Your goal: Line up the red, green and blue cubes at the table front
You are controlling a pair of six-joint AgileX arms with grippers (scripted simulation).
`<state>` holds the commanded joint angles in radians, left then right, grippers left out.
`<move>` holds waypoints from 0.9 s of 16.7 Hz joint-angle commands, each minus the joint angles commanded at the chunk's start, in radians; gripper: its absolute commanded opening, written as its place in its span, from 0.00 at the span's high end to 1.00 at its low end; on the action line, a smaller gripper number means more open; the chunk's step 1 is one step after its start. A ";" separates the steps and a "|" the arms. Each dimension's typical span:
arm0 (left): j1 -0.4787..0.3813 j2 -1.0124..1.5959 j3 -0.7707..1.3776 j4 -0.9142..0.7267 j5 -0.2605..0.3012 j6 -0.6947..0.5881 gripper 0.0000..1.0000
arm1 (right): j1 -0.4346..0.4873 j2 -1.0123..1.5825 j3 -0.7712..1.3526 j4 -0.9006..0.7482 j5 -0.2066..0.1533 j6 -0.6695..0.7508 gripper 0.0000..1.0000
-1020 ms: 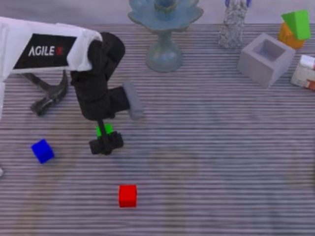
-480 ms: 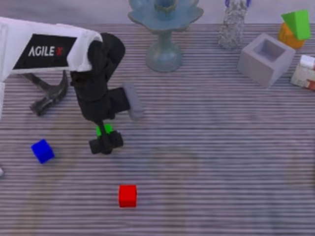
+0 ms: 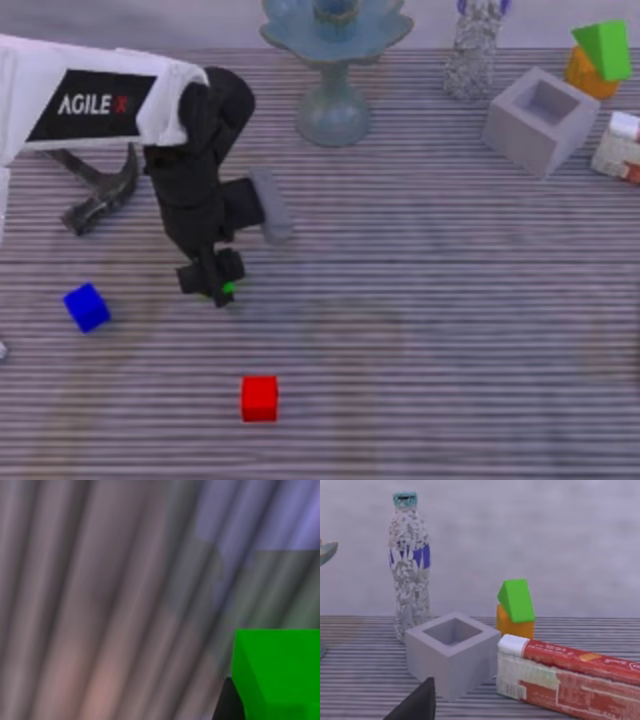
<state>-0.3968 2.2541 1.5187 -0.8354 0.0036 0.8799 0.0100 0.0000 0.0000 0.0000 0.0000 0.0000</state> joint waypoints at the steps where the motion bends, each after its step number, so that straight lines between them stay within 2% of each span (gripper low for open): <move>1: 0.000 0.000 0.000 0.000 0.000 0.000 1.00 | 0.000 0.000 0.000 0.000 0.000 0.000 0.00; 10: 0.002 -0.031 0.015 -0.035 0.011 -0.010 1.00 | 0.000 0.000 0.000 0.000 0.000 0.000 0.00; 15: 0.015 -0.095 0.114 -0.213 0.010 -0.012 1.00 | 0.000 0.000 0.000 0.000 0.000 0.000 0.00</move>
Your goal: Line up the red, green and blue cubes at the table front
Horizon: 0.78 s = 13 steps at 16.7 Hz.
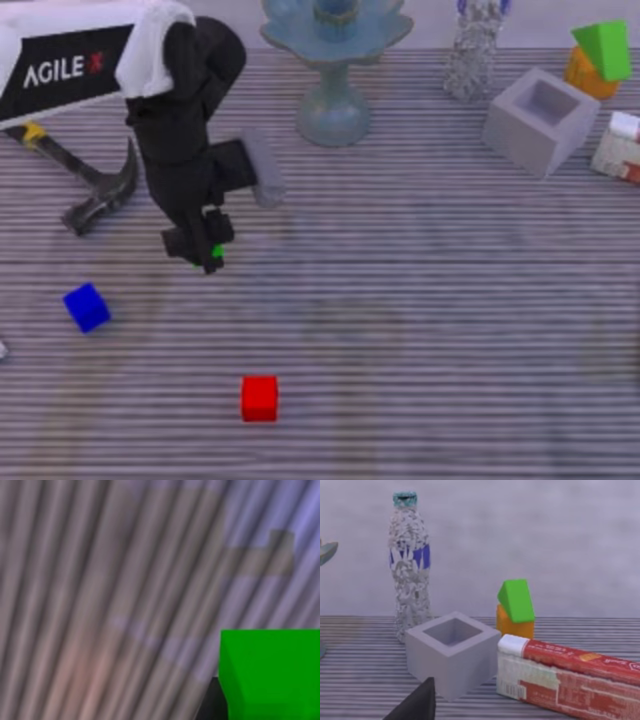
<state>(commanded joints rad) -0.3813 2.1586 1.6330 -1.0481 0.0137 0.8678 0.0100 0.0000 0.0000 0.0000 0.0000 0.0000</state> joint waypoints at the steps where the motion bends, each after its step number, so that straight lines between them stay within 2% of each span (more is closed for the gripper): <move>1: 0.002 -0.013 0.016 -0.024 0.000 0.000 1.00 | 0.000 0.000 0.000 0.000 0.000 0.000 0.00; 8: -0.018 -0.025 0.022 -0.038 -0.001 -0.004 1.00 | 0.000 0.000 0.000 0.000 0.000 0.000 0.00; 10: -0.072 -0.041 0.007 -0.039 -0.002 -0.022 1.00 | 0.000 0.000 0.000 0.000 0.000 0.000 0.00; 13: -0.199 -0.082 -0.032 -0.040 -0.003 -0.064 1.00 | 0.000 0.000 0.000 0.000 0.000 0.000 0.00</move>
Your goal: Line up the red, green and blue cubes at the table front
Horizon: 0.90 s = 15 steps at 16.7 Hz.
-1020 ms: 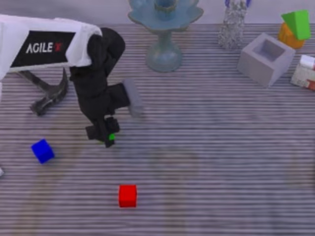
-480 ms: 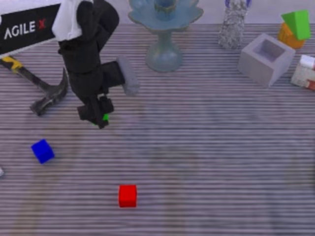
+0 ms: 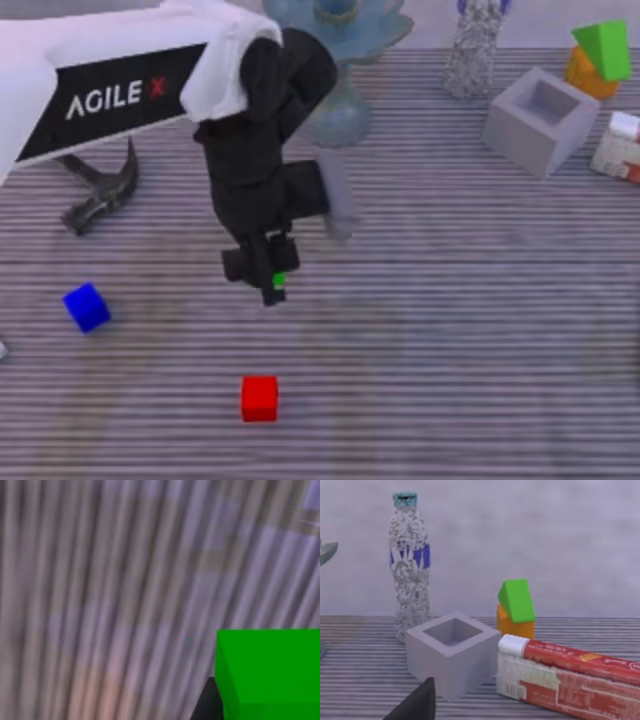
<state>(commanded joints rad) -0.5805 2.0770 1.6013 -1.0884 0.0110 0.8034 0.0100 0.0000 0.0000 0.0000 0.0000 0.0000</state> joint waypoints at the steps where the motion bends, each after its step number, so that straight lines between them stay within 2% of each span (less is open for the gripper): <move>1: -0.050 -0.014 -0.015 -0.001 0.000 -0.015 1.00 | 0.000 0.000 0.000 0.000 0.000 0.000 0.00; 4: -0.201 -0.057 -0.055 -0.004 -0.002 -0.058 1.00 | 0.000 0.000 0.000 0.000 0.000 0.000 0.00; 7: -0.285 -0.088 -0.081 -0.002 -0.004 -0.087 1.00 | 0.000 0.000 0.000 0.000 0.000 0.000 0.00; 12: -0.288 -0.086 -0.082 0.001 -0.004 -0.087 1.00 | 0.000 0.000 0.000 0.000 0.000 0.000 0.00; 15: -0.287 -0.058 -0.129 0.074 -0.003 -0.092 1.00 | 0.000 0.000 0.000 0.000 0.000 0.000 0.00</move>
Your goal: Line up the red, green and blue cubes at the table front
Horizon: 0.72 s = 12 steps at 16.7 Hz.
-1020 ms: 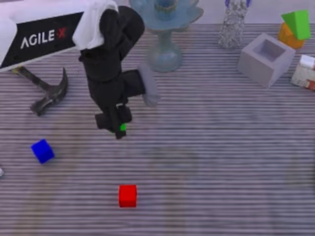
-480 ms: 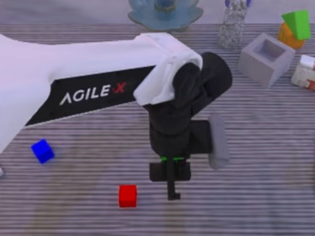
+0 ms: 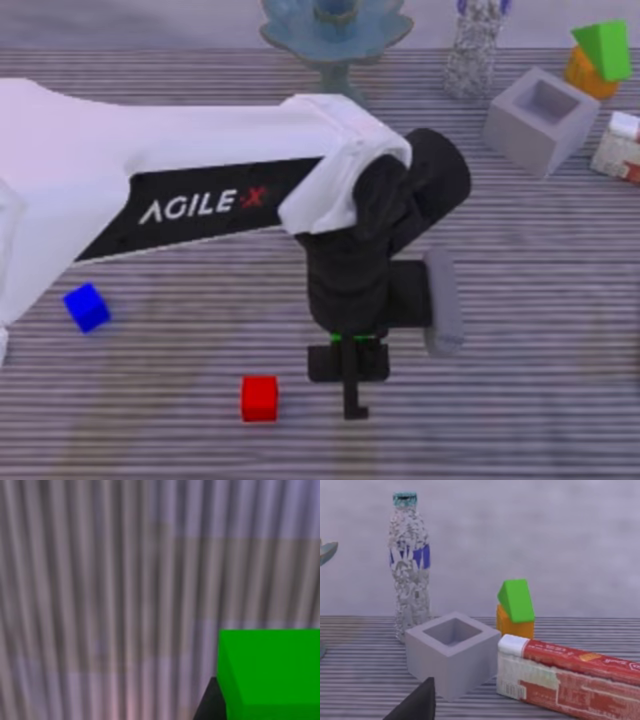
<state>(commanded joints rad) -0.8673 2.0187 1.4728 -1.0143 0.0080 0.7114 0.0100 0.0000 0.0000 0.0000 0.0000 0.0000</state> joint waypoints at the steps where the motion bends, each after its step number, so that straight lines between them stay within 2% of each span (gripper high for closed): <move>1: -0.001 0.015 -0.023 0.044 0.000 -0.001 1.00 | 0.000 0.000 0.000 0.000 0.000 0.000 0.00; 4: -0.006 0.058 -0.084 0.149 -0.001 0.000 1.00 | 0.000 0.000 0.000 0.000 0.000 0.000 0.00; 9: -0.008 0.069 -0.097 0.168 -0.001 0.001 1.00 | 0.000 0.000 0.000 0.000 0.000 0.000 0.00; 12: -0.008 0.069 -0.097 0.168 -0.001 0.001 0.77 | 0.000 0.000 0.000 0.000 0.000 0.000 0.00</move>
<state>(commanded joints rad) -0.8755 2.0876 1.3761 -0.8464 0.0070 0.7121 0.0100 0.0000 0.0000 0.0000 0.0000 0.0000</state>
